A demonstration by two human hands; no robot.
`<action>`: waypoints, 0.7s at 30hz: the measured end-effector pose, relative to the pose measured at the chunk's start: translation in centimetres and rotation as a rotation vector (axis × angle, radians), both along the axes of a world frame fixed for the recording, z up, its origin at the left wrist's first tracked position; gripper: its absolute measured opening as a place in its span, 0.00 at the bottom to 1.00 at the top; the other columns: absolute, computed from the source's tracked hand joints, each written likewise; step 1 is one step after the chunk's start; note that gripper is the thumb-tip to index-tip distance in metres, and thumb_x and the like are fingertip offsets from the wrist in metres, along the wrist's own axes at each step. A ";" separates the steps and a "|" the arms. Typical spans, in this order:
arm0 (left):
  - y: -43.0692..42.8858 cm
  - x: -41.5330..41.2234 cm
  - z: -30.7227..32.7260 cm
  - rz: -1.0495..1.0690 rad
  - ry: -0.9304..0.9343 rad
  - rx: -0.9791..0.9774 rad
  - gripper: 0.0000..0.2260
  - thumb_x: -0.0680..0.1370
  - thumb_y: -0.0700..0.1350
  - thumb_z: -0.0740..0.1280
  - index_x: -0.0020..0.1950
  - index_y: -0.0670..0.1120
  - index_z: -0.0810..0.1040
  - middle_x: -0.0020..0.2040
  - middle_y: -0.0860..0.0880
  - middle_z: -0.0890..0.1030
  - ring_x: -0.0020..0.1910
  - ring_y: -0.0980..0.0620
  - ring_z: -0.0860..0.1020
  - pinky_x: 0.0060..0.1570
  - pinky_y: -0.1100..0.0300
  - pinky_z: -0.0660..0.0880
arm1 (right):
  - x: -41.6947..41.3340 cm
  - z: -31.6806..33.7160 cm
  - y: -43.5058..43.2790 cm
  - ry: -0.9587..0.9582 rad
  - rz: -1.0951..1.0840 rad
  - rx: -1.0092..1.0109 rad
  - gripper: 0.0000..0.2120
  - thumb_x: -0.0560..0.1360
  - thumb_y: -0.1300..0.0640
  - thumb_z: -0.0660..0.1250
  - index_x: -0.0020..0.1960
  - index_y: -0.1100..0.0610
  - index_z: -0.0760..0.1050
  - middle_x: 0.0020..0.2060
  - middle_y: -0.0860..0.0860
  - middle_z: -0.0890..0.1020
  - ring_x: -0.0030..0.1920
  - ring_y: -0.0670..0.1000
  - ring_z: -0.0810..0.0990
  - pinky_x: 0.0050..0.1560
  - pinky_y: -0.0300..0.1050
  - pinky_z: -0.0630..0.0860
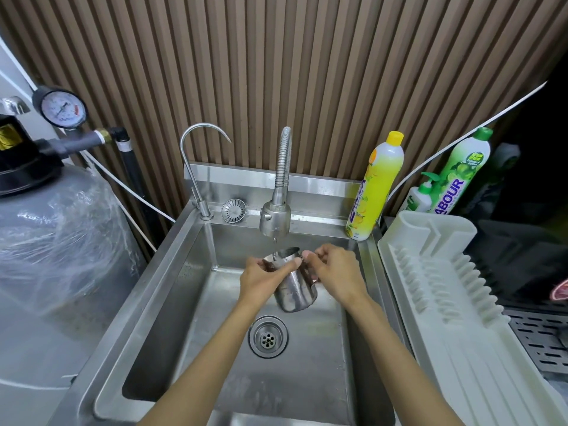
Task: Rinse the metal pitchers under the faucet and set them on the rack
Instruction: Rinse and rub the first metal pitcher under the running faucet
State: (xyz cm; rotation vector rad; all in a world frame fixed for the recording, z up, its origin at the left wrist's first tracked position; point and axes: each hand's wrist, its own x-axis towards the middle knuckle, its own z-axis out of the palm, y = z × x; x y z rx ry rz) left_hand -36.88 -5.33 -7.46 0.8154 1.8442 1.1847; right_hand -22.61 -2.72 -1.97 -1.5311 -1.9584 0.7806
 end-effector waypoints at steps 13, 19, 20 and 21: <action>0.9 0.2 1.2 0.161 0.004 0.388 0.35 0.58 0.36 0.80 0.55 0.48 0.62 0.47 0.54 0.74 0.45 0.61 0.75 0.41 0.78 0.69 | -1.0 -0.1 2.3 0.485 0.254 -0.203 0.10 0.79 0.64 0.56 0.42 0.53 0.68 0.60 0.47 0.77 0.64 0.48 0.73 0.60 0.36 0.68; -0.3 -1.0 1.6 0.095 0.360 0.481 0.37 0.57 0.43 0.81 0.61 0.45 0.68 0.56 0.52 0.71 0.55 0.55 0.72 0.54 0.70 0.66 | -1.8 -3.7 1.3 1.089 0.226 -0.645 0.08 0.79 0.66 0.54 0.44 0.58 0.68 0.50 0.56 0.78 0.52 0.52 0.78 0.64 0.47 0.70; -0.4 -1.1 1.8 0.085 0.406 0.481 0.37 0.57 0.46 0.81 0.62 0.45 0.69 0.54 0.53 0.70 0.54 0.56 0.71 0.53 0.72 0.64 | -2.1 -4.1 1.0 1.136 0.200 -0.690 0.08 0.79 0.65 0.54 0.44 0.58 0.68 0.47 0.56 0.78 0.50 0.53 0.78 0.64 0.49 0.70; -0.6 -1.2 2.0 0.083 0.444 0.473 0.38 0.56 0.48 0.81 0.62 0.45 0.69 0.54 0.54 0.70 0.54 0.57 0.70 0.52 0.72 0.64 | -2.3 -4.5 0.6 1.154 0.185 -0.720 0.08 0.80 0.63 0.54 0.45 0.57 0.68 0.47 0.56 0.78 0.49 0.53 0.78 0.64 0.50 0.69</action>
